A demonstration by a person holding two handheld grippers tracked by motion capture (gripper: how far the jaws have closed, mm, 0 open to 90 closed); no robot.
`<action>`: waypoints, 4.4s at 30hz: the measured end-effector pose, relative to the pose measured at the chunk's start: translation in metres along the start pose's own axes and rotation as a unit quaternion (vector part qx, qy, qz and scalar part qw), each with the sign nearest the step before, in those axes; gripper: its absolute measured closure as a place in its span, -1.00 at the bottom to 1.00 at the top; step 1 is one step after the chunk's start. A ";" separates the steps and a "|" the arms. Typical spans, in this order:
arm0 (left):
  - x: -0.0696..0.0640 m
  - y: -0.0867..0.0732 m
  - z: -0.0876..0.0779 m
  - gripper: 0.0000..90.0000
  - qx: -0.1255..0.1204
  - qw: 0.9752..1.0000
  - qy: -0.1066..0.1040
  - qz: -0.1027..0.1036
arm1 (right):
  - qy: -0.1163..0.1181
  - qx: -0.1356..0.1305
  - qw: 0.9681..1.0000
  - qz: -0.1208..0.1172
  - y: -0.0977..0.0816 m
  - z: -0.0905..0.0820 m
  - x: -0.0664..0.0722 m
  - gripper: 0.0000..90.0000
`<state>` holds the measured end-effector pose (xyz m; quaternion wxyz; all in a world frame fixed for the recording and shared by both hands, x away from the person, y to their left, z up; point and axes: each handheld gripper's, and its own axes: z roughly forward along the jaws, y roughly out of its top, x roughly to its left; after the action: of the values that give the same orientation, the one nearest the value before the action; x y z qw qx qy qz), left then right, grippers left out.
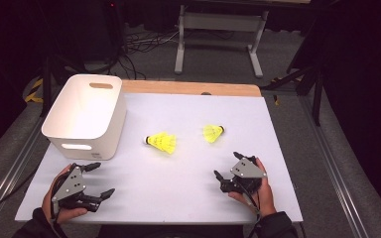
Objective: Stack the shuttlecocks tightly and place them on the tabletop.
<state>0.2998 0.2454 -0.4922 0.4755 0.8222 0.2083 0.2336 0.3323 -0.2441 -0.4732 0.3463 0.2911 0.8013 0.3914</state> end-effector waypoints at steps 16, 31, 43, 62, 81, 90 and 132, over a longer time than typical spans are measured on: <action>0.000 0.000 0.000 -0.81 0.002 1.000 -0.001 0.000 | -0.017 0.007 0.999 0.026 0.016 0.013 -0.016 -0.64; 0.002 -0.001 -0.002 -0.81 -0.005 1.000 0.000 -0.005 | -0.038 0.019 0.999 0.024 0.046 0.050 -0.034 -0.46; 0.002 -0.002 -0.004 -0.81 -0.006 1.000 -0.002 -0.007 | -0.047 0.064 0.997 0.023 0.061 0.088 -0.044 -0.33; 0.003 -0.002 -0.004 -0.80 -0.003 1.000 -0.002 -0.006 | -0.076 0.131 0.988 -0.009 0.063 0.126 -0.048 0.40; 0.003 -0.003 -0.002 -0.80 0.001 1.000 -0.002 -0.006 | -0.121 0.103 0.987 0.007 0.068 0.112 -0.066 0.98; 0.003 -0.002 -0.002 -0.80 0.001 1.000 -0.001 -0.007 | -0.097 0.059 0.992 0.049 0.073 0.094 -0.069 0.98; 0.002 -0.002 -0.003 -0.78 0.001 1.000 -0.002 -0.006 | 0.166 0.006 0.980 0.108 0.062 0.080 0.011 0.85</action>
<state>0.2999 0.2495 -0.4925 0.4762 0.8218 0.2131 0.2289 0.4008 -0.1695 -0.4612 0.1619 0.3091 0.8139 0.4645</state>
